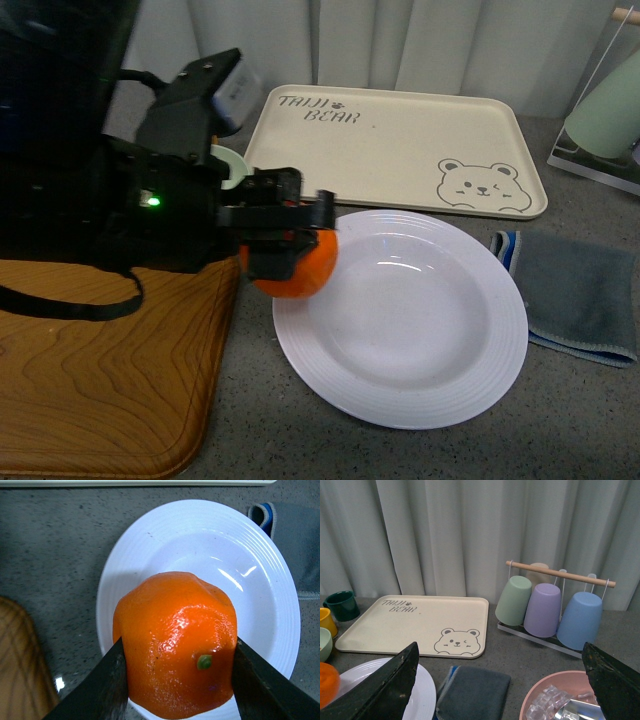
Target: Place orange and plate with both arms
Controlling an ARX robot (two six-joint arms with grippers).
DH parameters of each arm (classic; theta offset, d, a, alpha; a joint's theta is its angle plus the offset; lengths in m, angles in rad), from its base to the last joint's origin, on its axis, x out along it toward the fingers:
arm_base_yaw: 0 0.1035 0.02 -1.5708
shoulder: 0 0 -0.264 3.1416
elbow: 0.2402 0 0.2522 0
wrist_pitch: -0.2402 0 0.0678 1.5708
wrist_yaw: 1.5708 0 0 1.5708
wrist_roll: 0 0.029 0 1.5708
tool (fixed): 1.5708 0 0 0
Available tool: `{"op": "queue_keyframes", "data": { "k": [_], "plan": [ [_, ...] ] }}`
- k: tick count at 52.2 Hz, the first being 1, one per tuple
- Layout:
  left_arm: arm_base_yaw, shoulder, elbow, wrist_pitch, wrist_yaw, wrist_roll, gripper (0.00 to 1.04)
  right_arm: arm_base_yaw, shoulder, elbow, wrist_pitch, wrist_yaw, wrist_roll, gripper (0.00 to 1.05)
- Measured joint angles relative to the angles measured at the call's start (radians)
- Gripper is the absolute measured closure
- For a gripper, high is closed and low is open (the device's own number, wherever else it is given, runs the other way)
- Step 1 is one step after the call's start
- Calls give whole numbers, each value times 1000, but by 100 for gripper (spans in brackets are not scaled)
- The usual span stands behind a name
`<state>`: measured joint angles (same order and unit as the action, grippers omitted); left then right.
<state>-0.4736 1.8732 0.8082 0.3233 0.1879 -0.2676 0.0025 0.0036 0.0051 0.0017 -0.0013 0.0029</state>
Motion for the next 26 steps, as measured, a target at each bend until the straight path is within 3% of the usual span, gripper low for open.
{"op": "queue_keyframes", "data": {
  "k": [26],
  "plan": [
    [-105,178,119,-22,-53,-19,57,0,0,0,0,0,0,9]
  ]
}}
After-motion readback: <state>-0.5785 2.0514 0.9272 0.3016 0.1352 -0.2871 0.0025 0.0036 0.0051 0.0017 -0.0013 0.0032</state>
